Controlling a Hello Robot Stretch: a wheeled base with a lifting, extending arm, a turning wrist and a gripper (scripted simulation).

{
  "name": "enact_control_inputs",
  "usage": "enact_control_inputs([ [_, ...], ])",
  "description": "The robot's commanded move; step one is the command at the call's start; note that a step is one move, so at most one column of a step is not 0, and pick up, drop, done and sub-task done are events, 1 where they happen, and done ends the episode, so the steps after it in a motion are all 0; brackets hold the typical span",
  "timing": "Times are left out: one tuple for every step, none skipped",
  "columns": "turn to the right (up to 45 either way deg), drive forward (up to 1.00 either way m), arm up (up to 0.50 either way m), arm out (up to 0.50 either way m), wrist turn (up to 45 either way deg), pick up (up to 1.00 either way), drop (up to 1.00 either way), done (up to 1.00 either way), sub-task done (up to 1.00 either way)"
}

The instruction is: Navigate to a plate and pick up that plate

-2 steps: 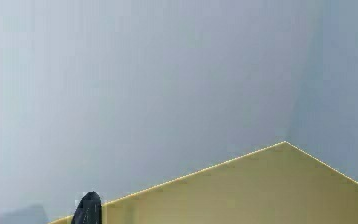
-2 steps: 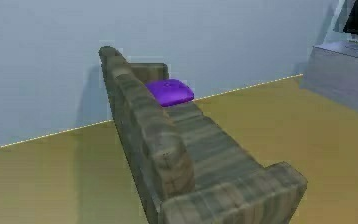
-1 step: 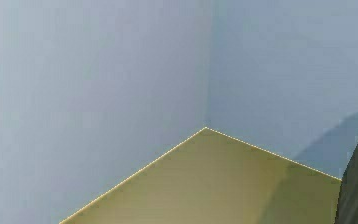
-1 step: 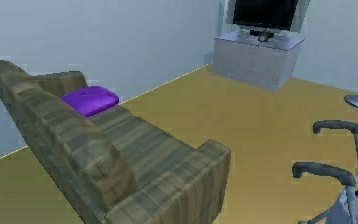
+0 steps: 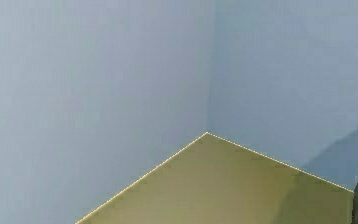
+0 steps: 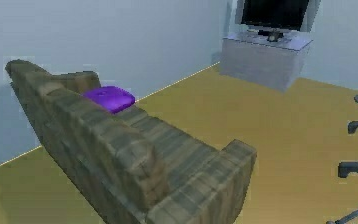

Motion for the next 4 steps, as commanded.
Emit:
enact_control_inputs([
  [-6.0, 0.0, 0.0, 0.0, 0.0, 0.0, 0.0, 0.0, 0.0],
  [0.0, 0.25, 0.0, 0.0, 0.0, 0.0, 0.0, 0.0, 0.0],
  [-45.0, 0.0, 0.0, 0.0, 0.0, 0.0, 0.0, 0.0, 0.0],
  [0.0, 0.45, 0.0, 0.0, 0.0, 0.0, 0.0, 0.0, 0.0],
])
